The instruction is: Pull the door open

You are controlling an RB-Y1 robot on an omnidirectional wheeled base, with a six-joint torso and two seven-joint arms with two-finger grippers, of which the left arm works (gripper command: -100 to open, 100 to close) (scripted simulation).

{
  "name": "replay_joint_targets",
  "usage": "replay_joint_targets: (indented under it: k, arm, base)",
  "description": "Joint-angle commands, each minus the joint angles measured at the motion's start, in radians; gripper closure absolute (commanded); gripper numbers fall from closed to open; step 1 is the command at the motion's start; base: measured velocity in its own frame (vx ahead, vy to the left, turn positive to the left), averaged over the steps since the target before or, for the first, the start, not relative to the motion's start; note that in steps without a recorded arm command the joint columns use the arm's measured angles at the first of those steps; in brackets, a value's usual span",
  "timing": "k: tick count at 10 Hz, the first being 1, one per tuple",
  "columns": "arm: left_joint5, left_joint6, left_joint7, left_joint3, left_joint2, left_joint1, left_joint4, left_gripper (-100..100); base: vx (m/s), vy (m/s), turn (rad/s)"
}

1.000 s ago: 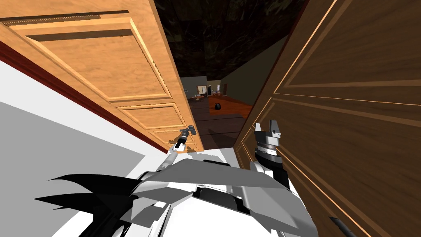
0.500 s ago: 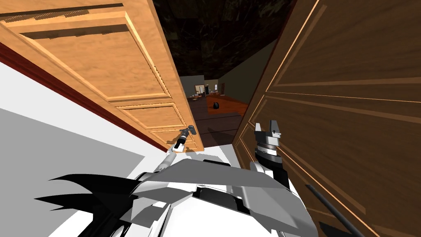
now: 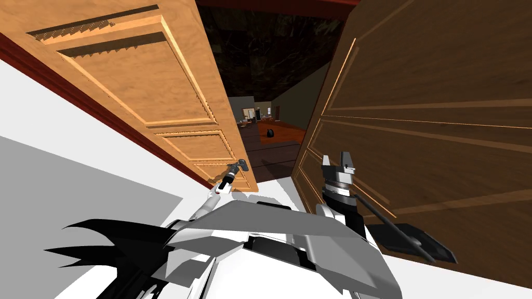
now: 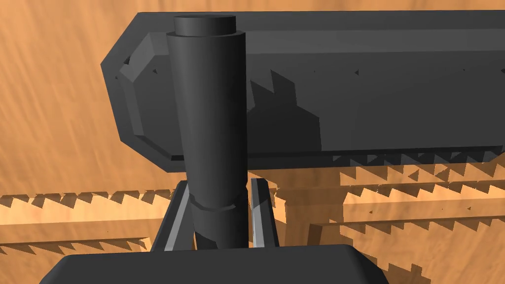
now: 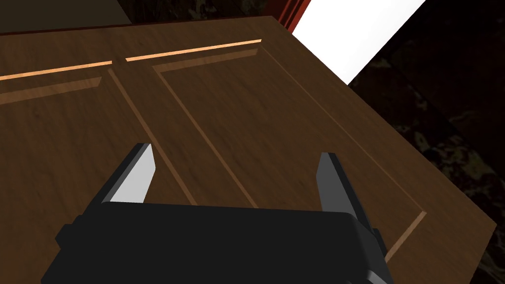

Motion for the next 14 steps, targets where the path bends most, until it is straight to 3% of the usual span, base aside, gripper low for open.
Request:
replay_joint_targets:
  k: [1, 2, 8, 9, 10, 11, 14]
  arm:
    - [0.0, 0.0, 0.0, 0.0, 0.0, 0.0, 0.0, 100]
    - [-0.002, -0.022, 0.023, -0.021, 0.021, 0.022, -0.009, 100]
    - [-0.004, -0.098, 0.096, -0.08, 0.098, 0.091, -0.046, 100]
    - [-0.004, -0.108, 0.105, -0.087, 0.108, 0.099, -0.051, 100]
    - [-0.005, -0.103, 0.099, -0.086, 0.101, 0.086, -0.037, 100]
    - [-0.006, -0.137, 0.118, -0.1, 0.122, 0.111, -0.039, 100]
    - [-0.007, -0.183, 0.142, -0.114, 0.154, 0.141, -0.044, 100]
  base:
    - [-0.119, 0.029, -0.042]
    - [-0.183, 0.039, -0.135]
    - [-0.223, 0.079, -0.123]
    - [-0.21, 0.088, -0.1]
    - [-0.093, 0.029, -0.028]
    - [-0.143, 0.047, -0.135]
    - [-0.216, 0.086, -0.132]
